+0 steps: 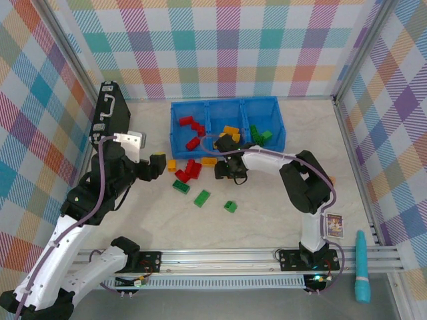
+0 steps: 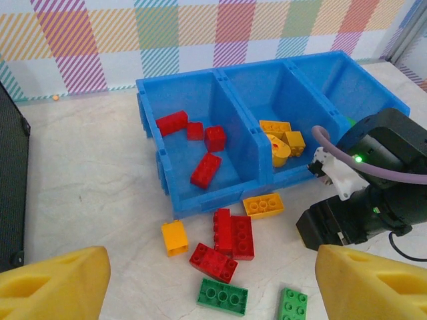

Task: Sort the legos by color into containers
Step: Pick up the lego from the center of the table, then place the lego in the container.

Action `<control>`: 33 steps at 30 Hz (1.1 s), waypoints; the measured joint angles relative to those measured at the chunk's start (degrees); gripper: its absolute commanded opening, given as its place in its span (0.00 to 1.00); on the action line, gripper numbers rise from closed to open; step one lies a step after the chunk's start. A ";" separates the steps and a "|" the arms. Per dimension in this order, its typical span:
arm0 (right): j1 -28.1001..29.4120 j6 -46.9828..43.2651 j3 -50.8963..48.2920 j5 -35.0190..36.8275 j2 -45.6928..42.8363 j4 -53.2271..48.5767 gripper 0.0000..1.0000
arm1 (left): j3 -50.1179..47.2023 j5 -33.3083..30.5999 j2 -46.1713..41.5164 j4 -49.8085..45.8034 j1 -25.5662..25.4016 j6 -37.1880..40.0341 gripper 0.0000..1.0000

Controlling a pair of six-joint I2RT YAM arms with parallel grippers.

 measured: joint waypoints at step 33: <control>-5.84 -15.98 25.00 5.92 2.56 -10.14 0.34 | -1.03 -3.08 -0.59 0.02 -1.57 1.40 0.83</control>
